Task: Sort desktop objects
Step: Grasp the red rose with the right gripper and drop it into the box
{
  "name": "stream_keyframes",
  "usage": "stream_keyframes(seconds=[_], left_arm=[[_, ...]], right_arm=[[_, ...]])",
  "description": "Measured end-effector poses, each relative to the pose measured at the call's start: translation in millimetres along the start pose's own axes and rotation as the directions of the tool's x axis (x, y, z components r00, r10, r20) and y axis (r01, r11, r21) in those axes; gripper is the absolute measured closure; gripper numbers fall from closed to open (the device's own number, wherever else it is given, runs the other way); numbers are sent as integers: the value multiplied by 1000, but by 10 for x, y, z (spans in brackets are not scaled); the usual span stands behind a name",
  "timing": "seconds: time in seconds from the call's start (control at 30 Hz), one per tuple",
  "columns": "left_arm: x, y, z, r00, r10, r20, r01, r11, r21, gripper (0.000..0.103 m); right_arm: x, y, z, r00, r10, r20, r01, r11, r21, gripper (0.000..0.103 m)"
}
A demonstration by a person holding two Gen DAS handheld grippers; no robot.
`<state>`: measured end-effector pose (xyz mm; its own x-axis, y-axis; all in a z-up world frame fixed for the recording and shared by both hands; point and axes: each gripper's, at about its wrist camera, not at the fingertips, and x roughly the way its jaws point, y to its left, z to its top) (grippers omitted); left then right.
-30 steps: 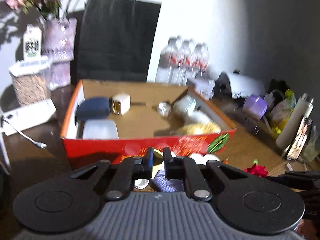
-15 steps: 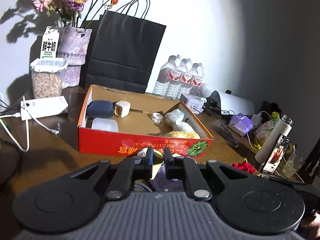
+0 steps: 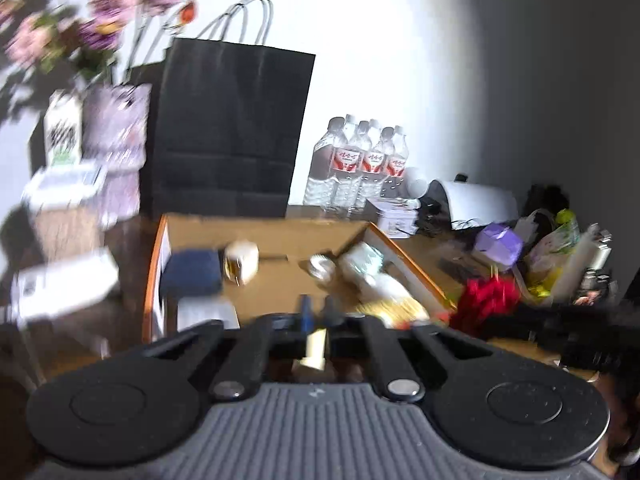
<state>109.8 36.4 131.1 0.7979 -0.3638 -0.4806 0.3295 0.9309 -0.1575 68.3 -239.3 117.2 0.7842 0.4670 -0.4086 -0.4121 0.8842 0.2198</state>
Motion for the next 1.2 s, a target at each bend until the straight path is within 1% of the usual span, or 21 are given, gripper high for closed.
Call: stream_keyframes(seconds=[0.07,0.17,0.23,0.3,0.4,0.43,0.5,0.57,0.6,0.63,0.67,0.7,0.77,0.8,0.87,0.93,1.0,1.03,1.1,1.17,1.2], left_arm=[[347,77,187,999,23,-34,-21,999,42,102],[973,167,403,993,53,-106,-46,997,64,102],[1378,244,463,984,91,-155,-83,995,53,102],[1701,323,490,970,115,-212,-107,993,49,102],[1945,395,479,954,126,-271,-114,992,60,101],[1963,409,477,950,136,-282,-124,991,58,101],[1885,426,446,958,115,-264,-103,993,61,100],[1780,454,427,957,137,-257,-127,990,56,100],[1667,470,412,954,152,-258,-148,988,33,99],[1480,480,369,963,133,-235,-136,991,1,98],[1278,471,302,974,88,-209,-96,995,-30,87],[1054,454,192,979,37,-200,-50,997,-62,61],[655,339,-76,985,-37,-166,25,997,-74,32],[497,278,-226,986,-53,-159,48,998,-34,30],[330,125,-493,984,-28,-176,36,998,43,30],[339,-11,-683,975,9,-224,12,996,89,30],[447,-77,-769,967,33,-253,-5,994,108,30],[494,-64,-770,964,48,-261,-21,994,106,30],[565,14,-741,966,58,-251,-42,997,71,30],[627,150,-755,960,61,-274,-65,998,-6,31],[637,218,-774,959,39,-279,-53,998,-45,32]], right_arm=[[364,-64,299,1000,-14,-22,14,1000,-9,73],[1146,-243,656,990,-16,-138,20,999,31,73],[1667,-418,769,974,-6,-226,30,994,103,73],[2145,-548,787,950,12,-312,35,989,146,73],[2613,-706,733,916,35,-401,62,973,225,73],[2689,-726,702,908,33,-418,72,970,232,73],[2728,-682,685,902,8,-432,89,975,203,72],[2706,-647,676,901,28,-432,62,979,192,72],[2688,-641,670,902,30,-431,59,979,193,73],[2668,-652,678,905,31,-425,57,979,194,72],[2592,-656,692,912,32,-408,56,978,202,72],[2476,-649,698,924,40,-381,42,978,203,72],[2180,-607,728,946,64,-317,-6,984,181,72],[1992,-565,717,955,70,-288,-25,987,156,72],[1662,-462,656,966,78,-245,-55,994,99,72],[1417,-361,586,973,70,-222,-61,997,46,72],[1320,-278,573,974,73,-215,-70,997,20,72],[1326,-255,591,974,73,-216,-71,997,17,72],[1452,-292,668,972,77,-221,-67,996,50,71],[1649,-401,714,970,55,-237,-31,994,106,64],[1788,-464,719,965,45,-259,-10,991,134,60]])
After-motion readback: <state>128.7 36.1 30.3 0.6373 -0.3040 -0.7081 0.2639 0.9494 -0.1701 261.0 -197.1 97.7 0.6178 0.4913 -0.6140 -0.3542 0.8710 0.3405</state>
